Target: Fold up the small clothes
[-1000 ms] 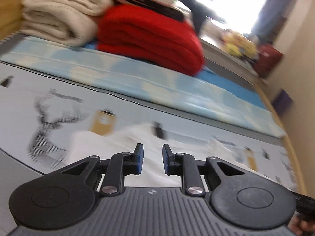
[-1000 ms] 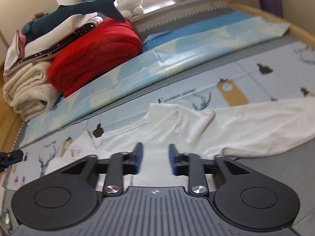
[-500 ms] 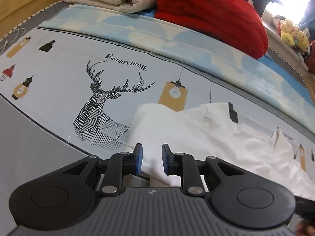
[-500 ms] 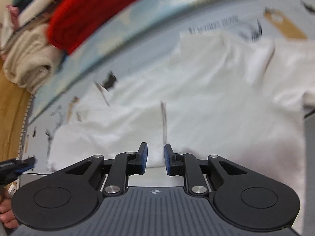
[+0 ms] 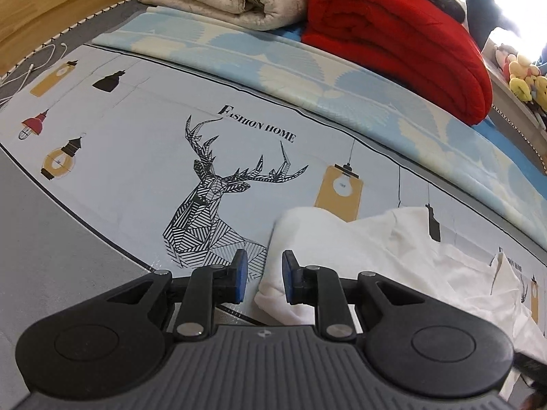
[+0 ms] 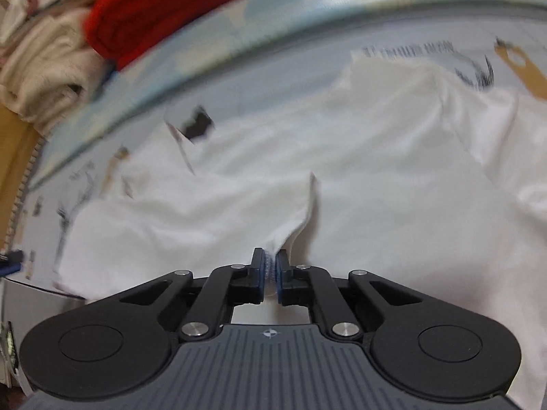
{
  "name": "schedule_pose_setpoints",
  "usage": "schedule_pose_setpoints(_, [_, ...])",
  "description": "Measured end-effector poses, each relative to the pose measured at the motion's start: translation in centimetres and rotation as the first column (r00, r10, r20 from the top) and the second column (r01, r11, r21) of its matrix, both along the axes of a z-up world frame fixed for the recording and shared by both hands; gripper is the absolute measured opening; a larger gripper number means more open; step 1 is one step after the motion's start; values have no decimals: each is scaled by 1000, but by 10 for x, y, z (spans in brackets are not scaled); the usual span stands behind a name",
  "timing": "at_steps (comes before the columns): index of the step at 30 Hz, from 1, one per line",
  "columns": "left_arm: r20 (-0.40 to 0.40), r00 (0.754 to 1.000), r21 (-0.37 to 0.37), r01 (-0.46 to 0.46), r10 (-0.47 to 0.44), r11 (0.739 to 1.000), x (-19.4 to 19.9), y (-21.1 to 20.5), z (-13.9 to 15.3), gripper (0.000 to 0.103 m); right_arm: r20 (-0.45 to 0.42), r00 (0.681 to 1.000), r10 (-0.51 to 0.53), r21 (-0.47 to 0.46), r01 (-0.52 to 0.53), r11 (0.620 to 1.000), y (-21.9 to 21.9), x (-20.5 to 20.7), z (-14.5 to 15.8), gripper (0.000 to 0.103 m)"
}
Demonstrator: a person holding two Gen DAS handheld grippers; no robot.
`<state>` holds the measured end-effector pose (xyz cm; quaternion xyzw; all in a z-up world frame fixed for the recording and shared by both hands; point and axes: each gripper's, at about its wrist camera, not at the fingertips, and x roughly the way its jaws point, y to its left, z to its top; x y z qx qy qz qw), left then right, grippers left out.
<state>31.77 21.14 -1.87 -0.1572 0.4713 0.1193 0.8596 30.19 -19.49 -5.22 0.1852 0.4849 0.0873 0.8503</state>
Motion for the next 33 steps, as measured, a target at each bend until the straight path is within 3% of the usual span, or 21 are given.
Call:
schedule_pose_setpoints(3, [8, 1000, 3, 15, -15, 1000, 1, -5, 1, 23, 123, 992, 3, 44, -8, 999, -15, -5, 34, 5])
schedule_pose_setpoints(6, [8, 1000, 1, 25, -25, 1000, 0, -7, 1, 23, 230, 970, -77, 82, 60, 995, -55, -13, 69, 5])
schedule_pose_setpoints(8, [3, 999, 7, 32, -32, 999, 1, -10, -1, 23, 253, 956, -147, 25, 146, 989, -86, -17, 78, 5])
schedule_pose_setpoints(10, [-9, 999, 4, 39, -39, 999, 3, -12, -3, 23, 216, 958, -191, -126, 222, 967, -109, -15, 67, 5])
schedule_pose_setpoints(11, [-13, 999, 0, 43, -43, 999, 4, -14, -4, 23, 171, 964, -202, -158, 229, 960, -121, -13, 55, 5])
schedule_pose_setpoints(14, [-26, 997, -20, 69, -70, 997, 8, -24, -9, 23, 63, 967, -246, -115, 252, 961, -147, -9, 28, 5])
schedule_pose_setpoints(18, [-42, 993, -121, 105, -111, 987, 16, -34, -22, 25, 77, 965, -251, -134, 259, 957, -150, -8, 26, 5])
schedule_pose_setpoints(27, [22, 996, -221, 87, -84, 971, 41, -28, -51, 25, 31, 966, -258, -234, 258, 938, -137, -6, 35, 6])
schedule_pose_setpoints(33, [71, 993, -278, 107, -91, 955, 65, -30, -59, 25, 0, 971, -240, -238, 233, 943, -131, -2, 26, 7])
